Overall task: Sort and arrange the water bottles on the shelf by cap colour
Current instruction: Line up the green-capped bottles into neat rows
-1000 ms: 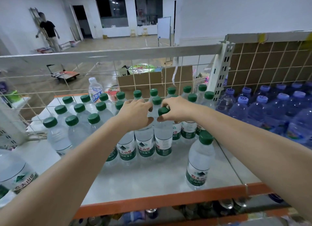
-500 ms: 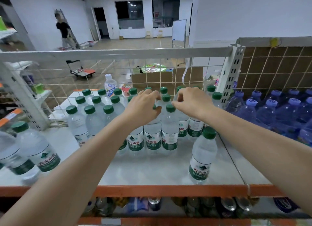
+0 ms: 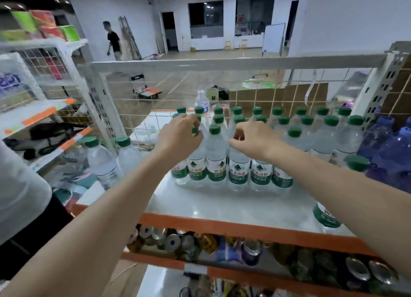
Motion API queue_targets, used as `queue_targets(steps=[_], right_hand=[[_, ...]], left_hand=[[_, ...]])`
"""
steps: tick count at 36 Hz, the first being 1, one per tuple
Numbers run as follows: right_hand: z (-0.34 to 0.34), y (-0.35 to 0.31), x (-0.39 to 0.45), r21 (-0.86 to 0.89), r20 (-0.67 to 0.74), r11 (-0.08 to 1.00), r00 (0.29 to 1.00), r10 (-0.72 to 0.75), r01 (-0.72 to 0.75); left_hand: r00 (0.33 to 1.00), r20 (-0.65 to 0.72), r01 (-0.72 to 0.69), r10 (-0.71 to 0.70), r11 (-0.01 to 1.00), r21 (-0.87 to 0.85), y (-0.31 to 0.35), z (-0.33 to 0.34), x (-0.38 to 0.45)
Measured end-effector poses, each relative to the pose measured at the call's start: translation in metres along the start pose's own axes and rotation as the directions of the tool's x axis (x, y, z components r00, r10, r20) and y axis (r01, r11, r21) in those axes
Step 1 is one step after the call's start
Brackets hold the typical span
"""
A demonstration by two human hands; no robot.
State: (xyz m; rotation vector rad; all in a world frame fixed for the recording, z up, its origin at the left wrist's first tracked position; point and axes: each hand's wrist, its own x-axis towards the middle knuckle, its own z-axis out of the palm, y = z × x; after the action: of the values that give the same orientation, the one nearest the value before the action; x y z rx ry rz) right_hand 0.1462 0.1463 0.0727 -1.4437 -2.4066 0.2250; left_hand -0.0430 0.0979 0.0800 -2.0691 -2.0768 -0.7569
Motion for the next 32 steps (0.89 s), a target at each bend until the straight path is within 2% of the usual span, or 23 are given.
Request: queue_targets(steps=[5, 10, 16, 22, 28, 32], right_hand=[[0.028, -0.064, 0.011, 0.105, 0.093, 0.993, 0.994, -0.056, 0.046], [0.054, -0.122, 0.025, 0.163, 0.139, 0.984, 0.985, -0.101, 0.078], [0.078, -0.176, 0.046, 0.167, 0.113, 0.981, 0.986, -0.12, 0.101], [0.093, -0.209, 0.066, 0.168, 0.121, 0.969, 0.972, -0.202, 0.18], [0.106, -0.226, 0.082, 0.061, 0.174, 0.979, 0.964, -0.203, 0.196], [0.112, -0.228, 0.092, 0.097, 0.129, 0.981, 0.975, -0.183, 0.171]], left_hand=[[0.994, -0.098, 0.051, -0.049, 0.999, 0.016, -0.064, -0.028, -0.012], [0.981, -0.159, 0.139, -0.11, 0.973, 0.182, -0.124, -0.053, -0.022], [0.956, -0.085, 0.293, -0.281, 0.897, 0.332, -0.183, -0.065, -0.025], [0.878, 0.079, 0.421, -0.472, 0.84, 0.343, -0.223, -0.062, -0.027], [0.874, 0.112, 0.43, -0.473, 0.859, 0.277, -0.233, -0.056, -0.025], [0.874, 0.143, 0.433, -0.464, 0.878, 0.202, -0.242, -0.048, -0.021]])
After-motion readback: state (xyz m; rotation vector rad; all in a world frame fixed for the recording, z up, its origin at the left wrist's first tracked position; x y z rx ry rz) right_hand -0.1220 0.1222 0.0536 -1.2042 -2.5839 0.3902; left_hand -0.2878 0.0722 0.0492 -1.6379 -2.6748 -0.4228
